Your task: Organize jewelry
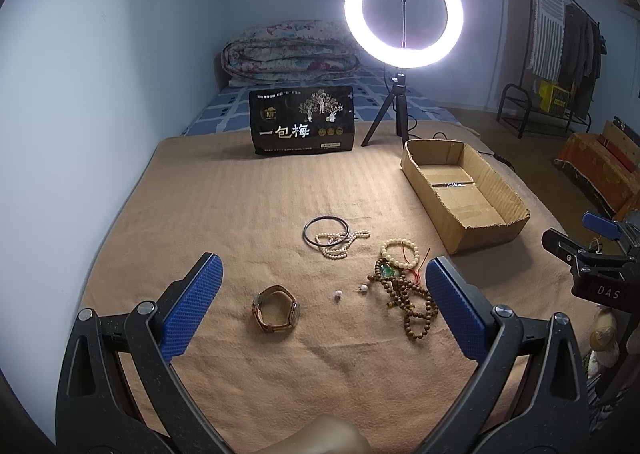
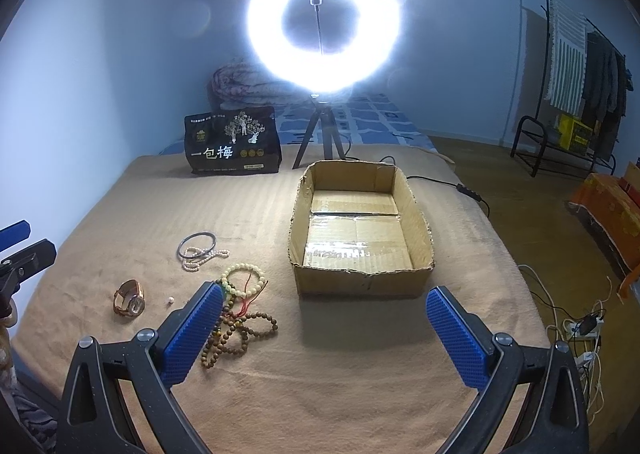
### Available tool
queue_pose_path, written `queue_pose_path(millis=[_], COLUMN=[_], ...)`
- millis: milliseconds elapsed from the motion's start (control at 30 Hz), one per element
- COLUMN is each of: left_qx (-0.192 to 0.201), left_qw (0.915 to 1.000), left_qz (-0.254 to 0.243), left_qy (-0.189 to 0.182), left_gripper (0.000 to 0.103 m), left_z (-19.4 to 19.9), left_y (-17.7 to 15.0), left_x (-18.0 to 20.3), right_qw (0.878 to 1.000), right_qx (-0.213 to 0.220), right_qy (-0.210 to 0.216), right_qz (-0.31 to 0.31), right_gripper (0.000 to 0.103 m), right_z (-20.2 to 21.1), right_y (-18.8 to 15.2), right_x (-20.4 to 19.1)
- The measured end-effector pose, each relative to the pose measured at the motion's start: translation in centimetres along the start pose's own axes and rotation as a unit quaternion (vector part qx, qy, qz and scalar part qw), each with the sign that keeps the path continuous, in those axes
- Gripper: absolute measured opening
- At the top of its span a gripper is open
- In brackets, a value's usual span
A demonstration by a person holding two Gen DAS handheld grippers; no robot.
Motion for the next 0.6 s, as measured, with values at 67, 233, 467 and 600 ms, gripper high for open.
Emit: queue_pose_path(millis=[67,233,467,600], left_qx=[-0.004,-0.013,-0.024,-0.026], left_qw=[1.0000,0.9999,0.9996,0.9995], left_qz=[0.003,0.006,0.012,0.013], left_qy=[0.001,0.006,0.010,0.011], left_gripper=[0.103,0.103,0.103,0.103], left_z=[-0.3,-1.0,-1.8,-2.1], left_y=[-0.1,-0.4,-0.7,-0.7], left_x=[-0.2,-0.5,-0.9,-1.0], right_qw=[1.000,1.000,1.000,1.000], right_qx=[-0.002,-0.009,-0.003,-0.002], right_qy=[0.002,0.005,0.010,0.017], right_qz=[-0.001,-0.006,0.002,0.012], right_gripper=[0.103,0.103,0.103,0.103], right_z=[-0.1,-1.0,-1.5,-1.9], right_y=[0.0,0.0,0.1,0.2], right_x=[0.0,-0.1,-0.8,-1.4])
Point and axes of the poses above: each gripper's, at about its wrist camera, not at the fingertips, and z roughly against the way its jaws point, x to its right, y to its top, the point moved 1 cm from there along -z, roughly the way its jaws point, and after that the axes turned 13 degrees about x, right-handed, at the moved point
